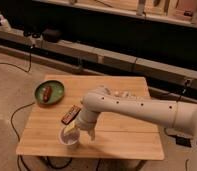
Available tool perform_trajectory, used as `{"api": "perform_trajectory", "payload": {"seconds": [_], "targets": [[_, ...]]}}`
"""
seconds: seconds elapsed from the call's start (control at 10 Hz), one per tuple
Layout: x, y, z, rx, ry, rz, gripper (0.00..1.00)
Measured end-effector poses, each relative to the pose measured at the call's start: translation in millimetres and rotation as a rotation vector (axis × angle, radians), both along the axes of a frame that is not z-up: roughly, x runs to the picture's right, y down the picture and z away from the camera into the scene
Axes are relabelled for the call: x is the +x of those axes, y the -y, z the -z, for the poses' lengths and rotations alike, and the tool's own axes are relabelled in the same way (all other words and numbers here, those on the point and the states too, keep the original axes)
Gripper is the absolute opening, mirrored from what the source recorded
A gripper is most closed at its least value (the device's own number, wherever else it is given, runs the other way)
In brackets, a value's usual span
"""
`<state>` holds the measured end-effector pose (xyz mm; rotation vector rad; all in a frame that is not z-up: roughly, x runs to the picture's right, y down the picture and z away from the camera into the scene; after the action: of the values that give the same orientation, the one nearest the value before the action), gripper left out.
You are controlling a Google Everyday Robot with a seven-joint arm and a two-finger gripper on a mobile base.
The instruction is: Place the ceramic cup in the ceramic bowl
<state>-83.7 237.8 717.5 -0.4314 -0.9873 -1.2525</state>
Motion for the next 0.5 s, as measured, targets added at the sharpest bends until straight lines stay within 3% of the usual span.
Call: {"api": "perform_trajectory", "payload": {"seconds": [0.5], "targets": [[6.0, -13.7, -14.5, -0.041, -0.010, -0.022, 0.30]]}}
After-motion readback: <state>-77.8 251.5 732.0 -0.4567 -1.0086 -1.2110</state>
